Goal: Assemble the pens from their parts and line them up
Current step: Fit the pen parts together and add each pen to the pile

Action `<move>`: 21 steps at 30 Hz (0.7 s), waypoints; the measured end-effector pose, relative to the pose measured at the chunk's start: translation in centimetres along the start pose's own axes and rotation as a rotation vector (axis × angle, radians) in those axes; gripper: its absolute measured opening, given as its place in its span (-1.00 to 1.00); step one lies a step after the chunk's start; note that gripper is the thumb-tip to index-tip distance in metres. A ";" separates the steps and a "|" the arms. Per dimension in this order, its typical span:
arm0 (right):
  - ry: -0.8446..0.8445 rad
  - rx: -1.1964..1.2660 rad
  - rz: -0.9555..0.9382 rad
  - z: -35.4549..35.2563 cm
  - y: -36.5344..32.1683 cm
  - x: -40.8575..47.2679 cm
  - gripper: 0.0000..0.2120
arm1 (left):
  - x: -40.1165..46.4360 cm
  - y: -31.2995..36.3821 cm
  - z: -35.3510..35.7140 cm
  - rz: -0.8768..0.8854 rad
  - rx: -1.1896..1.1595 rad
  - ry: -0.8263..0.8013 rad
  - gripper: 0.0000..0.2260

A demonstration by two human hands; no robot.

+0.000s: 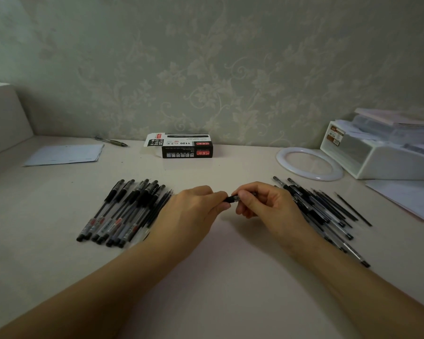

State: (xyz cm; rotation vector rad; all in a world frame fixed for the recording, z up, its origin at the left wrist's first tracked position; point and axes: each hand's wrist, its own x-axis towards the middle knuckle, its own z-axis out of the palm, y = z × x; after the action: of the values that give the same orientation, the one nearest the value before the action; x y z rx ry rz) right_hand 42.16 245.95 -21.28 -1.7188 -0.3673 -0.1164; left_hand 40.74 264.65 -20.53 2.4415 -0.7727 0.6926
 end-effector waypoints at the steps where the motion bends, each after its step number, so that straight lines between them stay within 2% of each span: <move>1: -0.003 -0.001 0.001 -0.1 0.0 0.0 -0.87 | 0.0 0.1 0.0 0.002 -0.001 0.001 -0.78; 14: -0.016 -0.003 0.014 0.1 0.7 0.3 -0.86 | 0.2 -0.4 0.3 0.000 0.029 0.013 -0.81; 21: 0.075 -0.048 0.014 0.2 1.3 0.2 -0.87 | 0.3 -0.5 -0.7 -0.145 0.162 0.120 -0.79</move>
State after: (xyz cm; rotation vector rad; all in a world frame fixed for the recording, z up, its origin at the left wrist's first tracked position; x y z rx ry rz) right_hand 42.71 246.04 -22.50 -1.7592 -0.2993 -0.1799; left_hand 40.99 265.30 -19.95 2.5427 -0.5043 0.8652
